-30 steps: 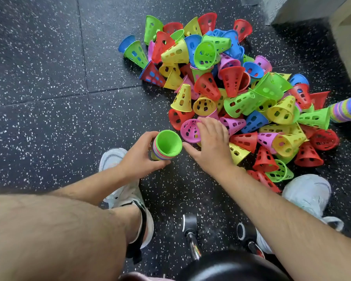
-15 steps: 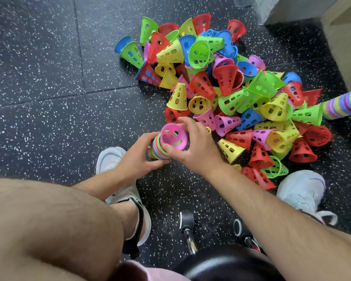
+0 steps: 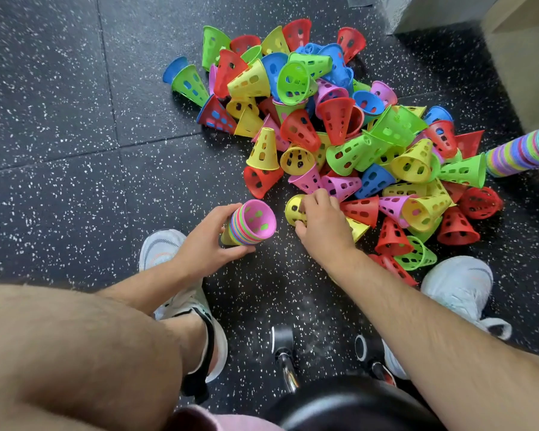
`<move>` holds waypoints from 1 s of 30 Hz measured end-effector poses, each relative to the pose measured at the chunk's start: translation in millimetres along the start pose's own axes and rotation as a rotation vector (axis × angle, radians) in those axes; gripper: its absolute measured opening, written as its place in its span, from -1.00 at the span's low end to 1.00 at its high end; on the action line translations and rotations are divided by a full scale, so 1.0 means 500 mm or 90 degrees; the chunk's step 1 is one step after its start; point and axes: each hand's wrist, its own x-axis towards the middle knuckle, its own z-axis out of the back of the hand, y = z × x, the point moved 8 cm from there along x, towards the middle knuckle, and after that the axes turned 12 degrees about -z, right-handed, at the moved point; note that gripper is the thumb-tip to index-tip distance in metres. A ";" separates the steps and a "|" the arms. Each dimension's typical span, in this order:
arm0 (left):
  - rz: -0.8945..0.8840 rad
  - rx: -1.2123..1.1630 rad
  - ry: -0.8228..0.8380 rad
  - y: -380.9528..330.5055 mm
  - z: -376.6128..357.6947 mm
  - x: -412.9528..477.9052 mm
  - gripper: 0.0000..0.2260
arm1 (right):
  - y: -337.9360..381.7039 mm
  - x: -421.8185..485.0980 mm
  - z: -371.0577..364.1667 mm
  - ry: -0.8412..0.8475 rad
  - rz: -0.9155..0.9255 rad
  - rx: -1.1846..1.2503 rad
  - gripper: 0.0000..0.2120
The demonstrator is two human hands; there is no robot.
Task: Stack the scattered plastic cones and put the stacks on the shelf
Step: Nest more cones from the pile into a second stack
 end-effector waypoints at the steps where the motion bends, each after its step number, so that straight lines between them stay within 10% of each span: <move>1: -0.002 0.000 -0.001 -0.001 0.000 0.000 -0.33 | 0.002 -0.003 -0.003 -0.003 -0.002 -0.007 -0.70; 9: 0.006 -0.004 -0.005 -0.001 0.003 0.002 -0.35 | 0.007 -0.012 -0.036 0.049 -0.009 -0.110 -0.31; 21: 0.025 -0.025 -0.031 0.009 0.006 0.004 -0.33 | 0.041 -0.007 0.124 -0.224 0.034 0.476 -0.54; 30: 0.048 -0.027 -0.085 0.009 0.037 0.022 -0.33 | 0.119 -0.013 0.069 -0.055 0.107 0.402 -0.62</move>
